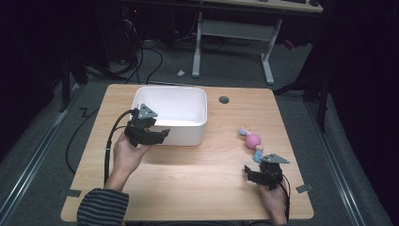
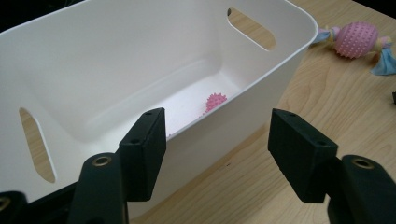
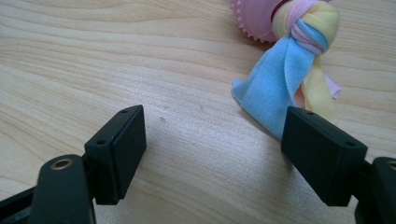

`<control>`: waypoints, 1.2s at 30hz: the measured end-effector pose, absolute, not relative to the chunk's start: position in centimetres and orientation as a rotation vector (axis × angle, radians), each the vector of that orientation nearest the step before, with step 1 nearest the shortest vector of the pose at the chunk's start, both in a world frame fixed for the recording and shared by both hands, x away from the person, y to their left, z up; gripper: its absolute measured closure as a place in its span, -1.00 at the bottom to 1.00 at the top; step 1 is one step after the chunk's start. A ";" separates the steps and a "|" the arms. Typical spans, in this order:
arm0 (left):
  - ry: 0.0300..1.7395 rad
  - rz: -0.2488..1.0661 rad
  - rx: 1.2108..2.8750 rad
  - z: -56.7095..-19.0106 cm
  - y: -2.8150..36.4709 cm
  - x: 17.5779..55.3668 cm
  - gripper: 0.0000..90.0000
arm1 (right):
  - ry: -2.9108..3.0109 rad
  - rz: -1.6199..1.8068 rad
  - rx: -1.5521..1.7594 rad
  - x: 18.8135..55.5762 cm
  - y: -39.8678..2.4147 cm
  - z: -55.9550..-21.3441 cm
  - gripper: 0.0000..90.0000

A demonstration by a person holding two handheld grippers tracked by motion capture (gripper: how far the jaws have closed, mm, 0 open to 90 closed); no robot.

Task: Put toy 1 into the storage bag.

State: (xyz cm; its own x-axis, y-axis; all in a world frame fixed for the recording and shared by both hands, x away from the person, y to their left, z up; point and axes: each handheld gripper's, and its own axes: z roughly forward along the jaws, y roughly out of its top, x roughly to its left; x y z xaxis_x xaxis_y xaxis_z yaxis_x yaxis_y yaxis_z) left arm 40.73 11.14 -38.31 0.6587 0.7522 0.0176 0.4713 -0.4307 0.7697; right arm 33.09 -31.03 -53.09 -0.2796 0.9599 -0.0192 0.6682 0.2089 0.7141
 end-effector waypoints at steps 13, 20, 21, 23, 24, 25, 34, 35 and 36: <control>0.955 0.454 2.108 -40.1 11.7 39.3 -0.17 | 2.024 0.834 1.507 33.1 -31.0 -53.1 -0.50; 0.983 0.445 2.095 -41.1 12.4 38.8 -0.18 | 2.023 0.836 1.506 33.1 -31.0 -53.1 -0.50; 0.989 0.437 2.089 -41.3 12.5 38.7 -0.18 | 2.023 0.836 1.506 33.1 -31.0 -53.1 -0.50; 0.999 0.430 2.075 -41.5 12.8 38.5 -0.18 | 2.023 0.836 1.506 33.1 -31.0 -53.1 -0.50; 1.001 0.429 2.074 -41.6 12.9 38.4 -0.18 | 2.023 0.836 1.506 33.1 -31.0 -53.1 -0.50; 1.007 0.428 2.071 -41.8 13.0 38.3 -0.18 | 2.023 0.836 1.506 33.1 -31.0 -53.1 -0.50; 1.050 0.396 2.055 -43.6 13.5 37.8 -0.18 | 2.023 0.836 1.506 33.1 -31.0 -53.1 -0.50; 1.055 0.392 2.055 -43.9 13.5 37.7 -0.18 | 2.023 0.836 1.506 33.1 -31.0 -53.1 -0.50; 1.060 0.391 2.053 -44.0 13.5 37.7 -0.18 | 2.023 0.836 1.506 33.1 -31.0 -53.1 -0.50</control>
State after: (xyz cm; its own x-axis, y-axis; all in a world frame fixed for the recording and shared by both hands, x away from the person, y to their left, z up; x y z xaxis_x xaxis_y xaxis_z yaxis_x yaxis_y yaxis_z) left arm 37.69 13.51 -44.02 0.6054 0.7924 -0.0753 0.5532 -0.3509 0.7556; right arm 33.08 -31.01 -53.10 -0.2793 0.9600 -0.0189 0.6669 0.2081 0.7155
